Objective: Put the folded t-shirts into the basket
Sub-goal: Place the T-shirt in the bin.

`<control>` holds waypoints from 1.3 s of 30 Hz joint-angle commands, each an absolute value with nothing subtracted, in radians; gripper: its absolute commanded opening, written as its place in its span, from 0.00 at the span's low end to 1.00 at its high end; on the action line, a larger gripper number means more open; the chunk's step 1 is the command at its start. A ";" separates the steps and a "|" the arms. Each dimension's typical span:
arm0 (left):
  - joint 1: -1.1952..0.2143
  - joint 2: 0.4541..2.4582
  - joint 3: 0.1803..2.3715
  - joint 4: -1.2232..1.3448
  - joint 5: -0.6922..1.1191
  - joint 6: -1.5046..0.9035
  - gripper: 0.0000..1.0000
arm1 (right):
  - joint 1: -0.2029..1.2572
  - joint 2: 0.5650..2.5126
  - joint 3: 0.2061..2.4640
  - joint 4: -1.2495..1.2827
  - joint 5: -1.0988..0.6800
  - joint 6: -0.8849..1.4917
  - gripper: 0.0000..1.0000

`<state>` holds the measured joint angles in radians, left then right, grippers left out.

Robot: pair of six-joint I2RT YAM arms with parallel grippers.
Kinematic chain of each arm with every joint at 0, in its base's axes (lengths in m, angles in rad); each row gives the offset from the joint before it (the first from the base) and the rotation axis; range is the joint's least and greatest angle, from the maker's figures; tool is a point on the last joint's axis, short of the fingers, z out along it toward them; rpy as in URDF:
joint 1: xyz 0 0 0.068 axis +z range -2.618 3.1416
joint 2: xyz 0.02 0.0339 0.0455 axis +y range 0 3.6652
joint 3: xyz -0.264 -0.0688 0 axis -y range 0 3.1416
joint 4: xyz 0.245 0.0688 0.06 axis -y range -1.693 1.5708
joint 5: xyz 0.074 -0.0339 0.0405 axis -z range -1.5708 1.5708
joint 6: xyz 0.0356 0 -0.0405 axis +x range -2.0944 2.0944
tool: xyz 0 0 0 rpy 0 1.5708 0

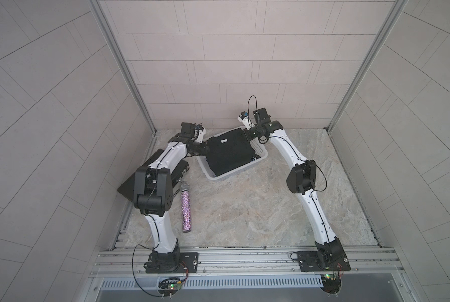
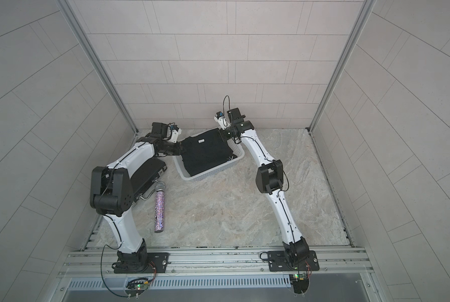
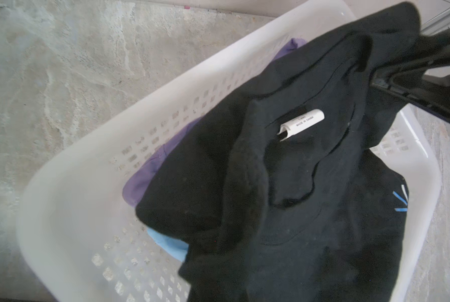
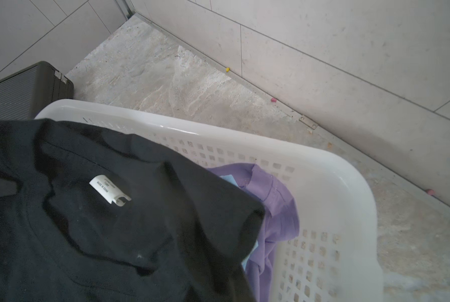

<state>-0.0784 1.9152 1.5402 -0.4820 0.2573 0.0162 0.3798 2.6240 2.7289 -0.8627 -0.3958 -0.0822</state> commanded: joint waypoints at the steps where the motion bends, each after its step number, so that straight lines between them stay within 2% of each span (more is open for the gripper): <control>1: -0.066 1.941 1.584 -0.513 0.252 0.036 0.00 | 0.368 2.646 2.756 -0.844 -0.377 -0.106 0.00; 13: -0.064 1.970 1.567 -0.521 0.252 0.019 0.01 | 0.356 2.692 2.781 -0.838 -0.393 -0.106 0.00; 15: -0.064 1.970 1.563 -0.522 0.235 0.014 0.03 | 0.356 2.700 2.787 -0.835 -0.389 -0.104 0.01; 17: -0.065 1.966 1.554 -0.517 0.214 0.015 0.05 | 0.357 2.707 2.791 -0.829 -0.382 -0.104 0.07; 21: -0.066 1.957 1.538 -0.503 0.179 0.013 0.13 | 0.357 2.720 2.798 -0.820 -0.350 -0.101 0.22; 27: -0.066 1.933 1.534 -0.502 0.127 0.017 0.39 | 0.358 2.715 2.818 -0.817 -0.300 -0.103 0.39; 29: -0.066 1.915 1.530 -0.497 0.114 0.019 0.44 | 0.358 2.701 2.820 -0.820 -0.289 -0.110 0.43; 33: -0.067 1.869 1.529 -0.487 0.091 0.034 0.54 | 0.357 2.663 2.821 -0.832 -0.275 -0.133 0.48; 37: -0.069 1.811 1.518 -0.471 0.078 0.056 0.59 | 0.355 2.615 2.821 -0.863 -0.255 -0.171 0.50; 39: -0.068 1.788 1.503 -0.463 0.126 0.076 0.60 | 0.358 2.596 2.821 -0.896 -0.263 -0.197 0.51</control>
<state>-0.0723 1.8454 1.5276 -0.4755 0.0975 0.0399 0.3603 2.6816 2.8037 -0.8539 -0.2771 -0.1516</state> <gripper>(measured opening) 0.596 0.505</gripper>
